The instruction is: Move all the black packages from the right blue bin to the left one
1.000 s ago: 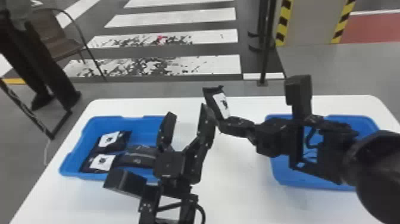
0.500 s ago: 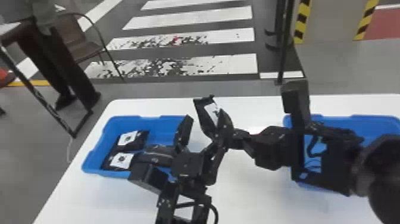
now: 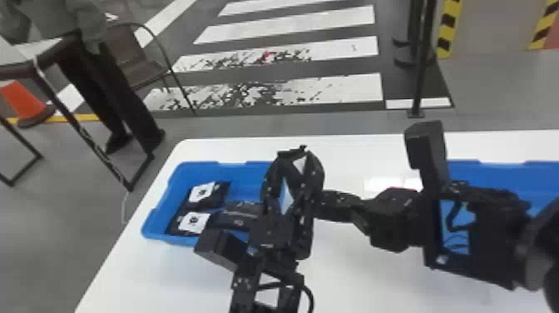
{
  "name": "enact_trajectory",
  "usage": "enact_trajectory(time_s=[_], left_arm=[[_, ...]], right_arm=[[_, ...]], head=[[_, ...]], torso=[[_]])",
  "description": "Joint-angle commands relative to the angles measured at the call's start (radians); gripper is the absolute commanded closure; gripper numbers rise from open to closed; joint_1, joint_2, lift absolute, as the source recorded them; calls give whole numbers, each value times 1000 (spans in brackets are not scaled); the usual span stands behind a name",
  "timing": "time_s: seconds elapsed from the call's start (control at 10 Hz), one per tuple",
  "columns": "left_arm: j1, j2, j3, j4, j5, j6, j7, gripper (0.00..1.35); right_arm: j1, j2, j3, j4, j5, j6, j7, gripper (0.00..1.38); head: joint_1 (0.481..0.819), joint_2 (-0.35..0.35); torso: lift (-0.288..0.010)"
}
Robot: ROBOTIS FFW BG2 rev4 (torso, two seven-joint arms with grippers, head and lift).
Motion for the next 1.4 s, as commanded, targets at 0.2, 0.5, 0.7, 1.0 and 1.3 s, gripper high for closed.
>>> enact_trajectory(time_s=[0.2,0.5,0.7,1.0,1.3], left_arm=[[1,-4,20,0,-32,8,-14,1216],[-11,-10,60,0,-66,3,-31,1216],[-60,-27,183,106,-188,-7,-28,1216],[-200,-45,419,385,-443,-7,12,1216],[-215,-37,377,466,-198,-61,63,367]], right_arm=[[-2,1,0,26,-14,-40,0,1240],[0,8,-8,87,-44,-139,17,875],[59,17,-106,92,-38,-161,28,101],[162,37,-275,65,-6,-185,35,167],[209,41,-347,60,42,-254,72,167]], head=[[695,307],[695,300],[695,309],[695,328],[695,350]], torso=[[-154],[-154],[-154],[-154],[-154]])
